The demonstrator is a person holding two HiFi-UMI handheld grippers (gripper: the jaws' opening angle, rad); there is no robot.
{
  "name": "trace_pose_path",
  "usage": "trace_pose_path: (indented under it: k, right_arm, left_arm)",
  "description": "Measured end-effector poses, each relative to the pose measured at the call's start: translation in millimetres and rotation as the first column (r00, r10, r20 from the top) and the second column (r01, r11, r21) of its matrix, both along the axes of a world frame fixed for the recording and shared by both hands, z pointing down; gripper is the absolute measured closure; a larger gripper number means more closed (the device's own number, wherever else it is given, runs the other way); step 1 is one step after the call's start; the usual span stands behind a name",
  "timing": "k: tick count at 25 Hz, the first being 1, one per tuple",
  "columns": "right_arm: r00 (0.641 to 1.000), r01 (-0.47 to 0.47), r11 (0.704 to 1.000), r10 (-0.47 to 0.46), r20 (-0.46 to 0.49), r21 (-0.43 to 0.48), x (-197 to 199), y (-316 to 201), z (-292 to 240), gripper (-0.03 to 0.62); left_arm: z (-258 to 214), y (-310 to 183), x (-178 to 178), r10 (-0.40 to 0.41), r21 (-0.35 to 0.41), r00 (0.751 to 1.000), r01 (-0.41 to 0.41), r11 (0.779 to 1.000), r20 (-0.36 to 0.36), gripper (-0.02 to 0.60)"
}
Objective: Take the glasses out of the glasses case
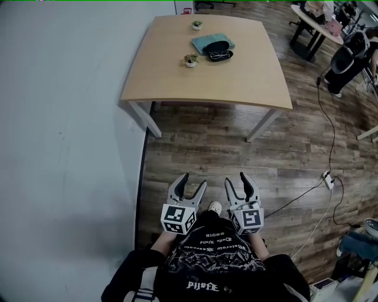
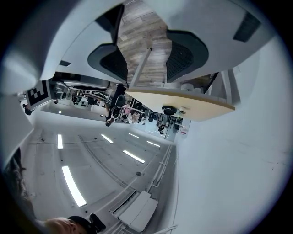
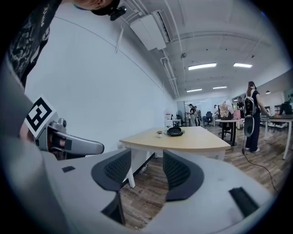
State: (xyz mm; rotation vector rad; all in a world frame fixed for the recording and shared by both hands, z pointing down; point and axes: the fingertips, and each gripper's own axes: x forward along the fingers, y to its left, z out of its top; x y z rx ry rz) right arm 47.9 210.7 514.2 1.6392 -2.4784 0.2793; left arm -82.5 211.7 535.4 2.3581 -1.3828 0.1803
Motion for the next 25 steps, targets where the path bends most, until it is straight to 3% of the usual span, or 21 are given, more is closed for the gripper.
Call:
trace_pose_path:
  k: [14, 20, 25]
  right_arm:
    - [0.999, 0.037, 0.999, -0.037, 0.008, 0.025, 30.1, -16.4, -2.8, 0.364]
    - [0.999, 0.045, 0.999, -0.045, 0.014, 0.003, 44.3, -19.4, 4.9, 0.365]
    - [1.000, 0.028, 1.000, -0.028, 0.001, -0.007, 48.1, -35.3, 12.4, 0.365]
  left_arm:
    - [-7.3, -13.5, 45.6, 0.020, 0.017, 0.999, -0.019, 1.000, -0.026, 0.308]
    - [4.5, -15.6, 61.1, 0.013, -0.004, 1.000, -0.013, 1.000, 0.019, 0.308]
    - [8.2, -39.3, 71.8, 0.050, 0.008, 0.999, -0.050, 0.999, 0.011, 0.308]
